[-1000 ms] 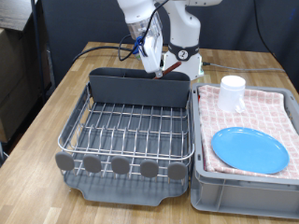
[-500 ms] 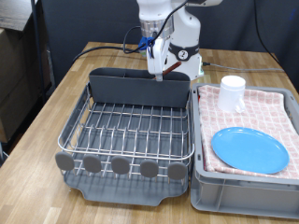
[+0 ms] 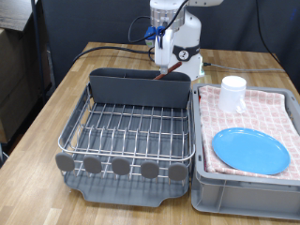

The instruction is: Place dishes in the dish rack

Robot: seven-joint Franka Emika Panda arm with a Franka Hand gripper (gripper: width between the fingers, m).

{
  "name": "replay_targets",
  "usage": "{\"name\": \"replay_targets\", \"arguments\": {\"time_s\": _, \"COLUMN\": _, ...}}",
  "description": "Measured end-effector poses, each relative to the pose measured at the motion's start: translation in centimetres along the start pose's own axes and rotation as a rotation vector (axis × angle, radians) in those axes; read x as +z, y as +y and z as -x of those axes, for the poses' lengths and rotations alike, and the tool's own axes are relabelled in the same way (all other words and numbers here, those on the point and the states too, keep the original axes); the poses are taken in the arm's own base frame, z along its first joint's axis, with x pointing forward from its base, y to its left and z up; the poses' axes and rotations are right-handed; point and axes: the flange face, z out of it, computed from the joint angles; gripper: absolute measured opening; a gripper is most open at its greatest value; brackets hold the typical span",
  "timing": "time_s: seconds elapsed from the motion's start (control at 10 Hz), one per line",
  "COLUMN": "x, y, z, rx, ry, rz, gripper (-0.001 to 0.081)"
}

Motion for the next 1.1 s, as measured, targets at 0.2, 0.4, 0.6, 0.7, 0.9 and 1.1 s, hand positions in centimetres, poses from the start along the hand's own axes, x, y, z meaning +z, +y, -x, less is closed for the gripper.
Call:
{"name": "replay_targets", "arguments": {"time_s": 0.2, "x": -2.3, "y": 0.4, "z": 1.6, "rx": -0.078, "ry": 0.001, "rz": -0.035, "gripper": 0.0803}}
{"name": "replay_targets", "arguments": {"time_s": 0.4, "x": -4.4, "y": 1.2, "z": 4.2, "rx": -0.275, "ry": -0.014, "rz": -0.066, "gripper": 0.0803}}
{"name": "replay_targets", "arguments": {"time_s": 0.6, "x": -4.9, "y": 2.0, "z": 6.4, "rx": -0.504, "ry": -0.015, "rz": -0.047, "gripper": 0.0803}}
{"name": "replay_targets", "arguments": {"time_s": 0.7, "x": -4.9, "y": 1.9, "z": 6.3, "rx": -0.46, "ry": -0.017, "rz": -0.051, "gripper": 0.0803}}
{"name": "replay_targets", "arguments": {"time_s": 0.9, "x": -5.2, "y": 1.7, "z": 7.1, "rx": -0.511, "ry": -0.03, "rz": -0.129, "gripper": 0.0803}}
{"name": "replay_targets", "arguments": {"time_s": 1.1, "x": -5.4, "y": 1.9, "z": 8.7, "rx": -0.6, "ry": -0.05, "rz": -0.175, "gripper": 0.0803}}
